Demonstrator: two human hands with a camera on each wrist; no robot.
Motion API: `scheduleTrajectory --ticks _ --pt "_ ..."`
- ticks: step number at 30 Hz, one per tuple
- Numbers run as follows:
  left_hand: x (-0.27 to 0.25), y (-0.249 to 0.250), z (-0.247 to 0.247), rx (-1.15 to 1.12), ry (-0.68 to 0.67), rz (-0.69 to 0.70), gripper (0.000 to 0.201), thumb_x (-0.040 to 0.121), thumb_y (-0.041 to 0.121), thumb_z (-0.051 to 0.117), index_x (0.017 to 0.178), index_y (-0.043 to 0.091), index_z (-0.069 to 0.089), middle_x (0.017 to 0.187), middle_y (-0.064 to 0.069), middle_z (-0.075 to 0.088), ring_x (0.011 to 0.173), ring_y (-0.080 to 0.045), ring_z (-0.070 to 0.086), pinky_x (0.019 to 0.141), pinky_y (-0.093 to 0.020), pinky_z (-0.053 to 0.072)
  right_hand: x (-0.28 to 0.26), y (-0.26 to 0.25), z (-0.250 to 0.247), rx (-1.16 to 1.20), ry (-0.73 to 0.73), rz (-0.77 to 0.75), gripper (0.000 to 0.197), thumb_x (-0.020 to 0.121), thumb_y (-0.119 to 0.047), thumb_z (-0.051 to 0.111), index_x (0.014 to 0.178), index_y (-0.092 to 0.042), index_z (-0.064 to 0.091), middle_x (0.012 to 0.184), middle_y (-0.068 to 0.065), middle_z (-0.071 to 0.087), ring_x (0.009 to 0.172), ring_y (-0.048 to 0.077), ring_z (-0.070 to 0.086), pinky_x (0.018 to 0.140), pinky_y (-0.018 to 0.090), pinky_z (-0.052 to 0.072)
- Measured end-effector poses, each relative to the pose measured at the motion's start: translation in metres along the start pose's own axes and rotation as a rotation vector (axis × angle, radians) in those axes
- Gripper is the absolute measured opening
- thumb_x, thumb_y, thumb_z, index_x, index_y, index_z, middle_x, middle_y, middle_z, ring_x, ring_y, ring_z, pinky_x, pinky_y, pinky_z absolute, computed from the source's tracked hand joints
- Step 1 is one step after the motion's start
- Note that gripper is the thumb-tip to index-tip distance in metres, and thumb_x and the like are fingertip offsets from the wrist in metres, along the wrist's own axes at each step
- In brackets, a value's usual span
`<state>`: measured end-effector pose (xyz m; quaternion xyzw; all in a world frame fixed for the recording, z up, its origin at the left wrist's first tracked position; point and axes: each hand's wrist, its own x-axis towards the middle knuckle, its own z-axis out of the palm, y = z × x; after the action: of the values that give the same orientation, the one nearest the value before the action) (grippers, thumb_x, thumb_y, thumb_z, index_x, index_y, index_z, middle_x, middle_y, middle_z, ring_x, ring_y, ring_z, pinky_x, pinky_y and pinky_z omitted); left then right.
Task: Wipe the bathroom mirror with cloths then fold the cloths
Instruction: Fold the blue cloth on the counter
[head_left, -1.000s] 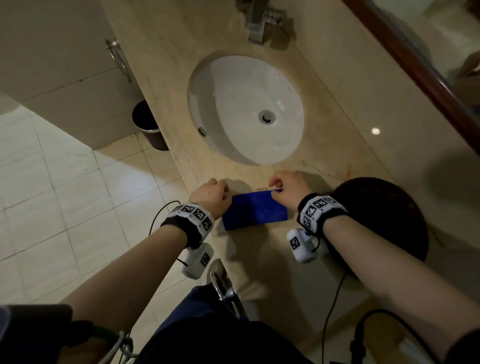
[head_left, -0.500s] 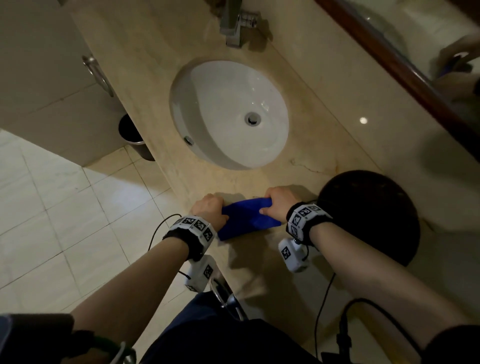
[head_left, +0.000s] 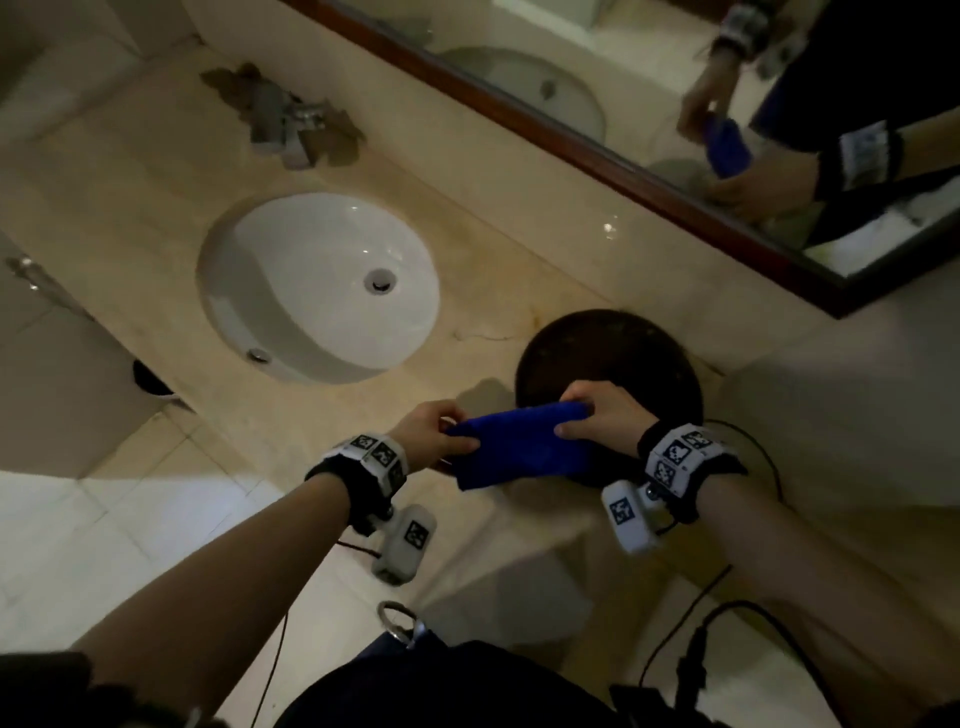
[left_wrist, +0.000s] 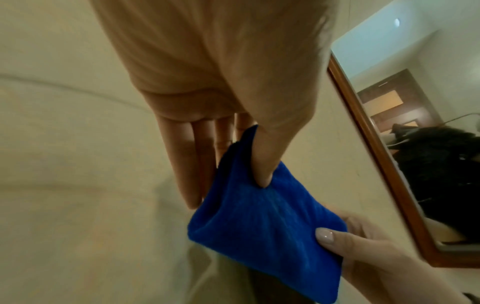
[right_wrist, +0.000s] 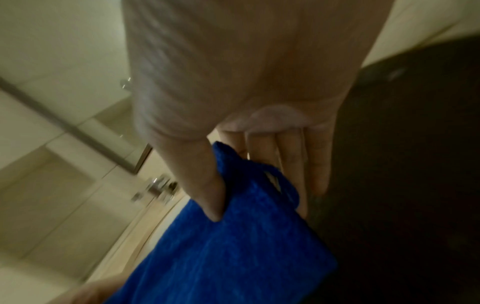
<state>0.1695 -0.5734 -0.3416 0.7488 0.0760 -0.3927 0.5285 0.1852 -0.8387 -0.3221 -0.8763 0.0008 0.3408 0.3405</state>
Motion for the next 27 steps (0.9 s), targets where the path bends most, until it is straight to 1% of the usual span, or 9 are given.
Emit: scheduleTrajectory --ticks 5,9,11,14,17,21,23,25,27 --pt "0.049 0.051 0.066 0.033 -0.093 -0.005 0.019 0.087 0.01 0.067 0.1 0.013 0.053 0.107 -0.014 0.061 0.09 -0.029 0.067 0.069 -0.042 0.06 -0.012 0.068 -0.061 0.011 0.126 0.192 0.023 0.081 -0.03 0.075 0.097 -0.023 0.059 0.1 0.001 0.061 0.092 0.02 0.06 0.065 0.028 0.048" --pt "0.074 0.072 0.106 0.522 -0.028 -0.023 0.031 0.088 0.028 0.065 0.113 0.017 0.05 0.106 -0.001 0.06 0.084 -0.019 0.064 0.062 -0.028 0.055 -0.005 0.099 -0.064 -0.098 0.055 0.346 0.03 0.085 -0.029 0.071 0.106 -0.011 0.062 0.106 0.009 0.062 0.095 0.026 0.062 0.081 0.038 0.055" --pt "0.081 0.072 0.115 0.731 0.005 -0.022 0.039 0.088 0.031 0.065 0.119 0.014 0.047 0.11 -0.006 0.062 0.087 -0.023 0.065 0.067 -0.031 0.054 -0.001 0.104 -0.054 -0.177 0.095 0.375 0.032 0.086 -0.031 0.069 0.11 -0.01 0.062 0.107 0.01 0.065 0.093 0.025 0.063 0.077 0.034 0.055" --pt "0.083 0.064 0.115 0.853 0.07 0.03 0.049 0.086 0.035 0.065 0.122 0.012 0.041 0.109 -0.008 0.062 0.089 -0.026 0.063 0.067 -0.034 0.051 0.002 0.107 -0.042 -0.247 0.17 0.389 0.037 0.087 -0.038 0.066 0.116 -0.016 0.057 0.11 0.008 0.063 0.094 0.025 0.062 0.073 0.031 0.052" --pt "0.082 0.05 0.096 0.749 0.167 0.067 0.039 0.083 0.037 0.068 0.11 0.02 0.046 0.099 -0.001 0.061 0.087 -0.022 0.062 0.066 -0.031 0.047 -0.004 0.105 -0.038 -0.349 0.175 0.389 0.044 0.091 -0.04 0.059 0.125 -0.016 0.047 0.118 0.009 0.057 0.1 0.026 0.058 0.077 0.035 0.052" --pt "0.067 0.033 0.063 0.436 0.257 0.017 0.009 0.081 0.023 0.067 0.082 0.025 0.058 0.082 -0.002 0.07 0.072 -0.019 0.068 0.067 -0.038 0.059 -0.016 0.083 -0.035 -0.651 0.273 0.289 0.048 0.091 -0.033 0.054 0.133 -0.014 0.041 0.13 0.011 0.047 0.112 0.03 0.05 0.083 0.038 0.046" --pt "0.055 0.031 0.047 0.275 0.312 -0.005 0.002 0.085 0.018 0.063 0.083 0.019 0.064 0.08 -0.005 0.072 0.069 -0.019 0.07 0.063 -0.037 0.06 -0.017 0.062 -0.032 -0.638 0.336 0.24 0.045 0.09 -0.028 0.052 0.131 -0.013 0.044 0.132 0.013 0.046 0.118 0.033 0.045 0.091 0.042 0.044" --pt "0.037 0.027 0.028 0.069 0.365 -0.042 0.012 0.09 0.018 0.059 0.094 0.01 0.066 0.084 -0.007 0.071 0.072 -0.022 0.068 0.061 -0.034 0.056 -0.015 0.033 -0.02 -0.495 0.325 0.137 0.042 0.092 -0.028 0.05 0.132 -0.016 0.046 0.132 0.01 0.047 0.121 0.033 0.044 0.096 0.044 0.043" --pt "0.017 0.019 0.009 -0.112 0.384 -0.098 0.019 0.093 0.019 0.056 0.102 0.004 0.063 0.089 -0.009 0.068 0.075 -0.023 0.064 0.066 -0.034 0.052 -0.01 0.003 0.001 -0.294 0.291 0.024 0.039 0.094 -0.027 0.052 0.131 -0.018 0.051 0.129 0.007 0.052 0.12 0.028 0.048 0.096 0.038 0.045"
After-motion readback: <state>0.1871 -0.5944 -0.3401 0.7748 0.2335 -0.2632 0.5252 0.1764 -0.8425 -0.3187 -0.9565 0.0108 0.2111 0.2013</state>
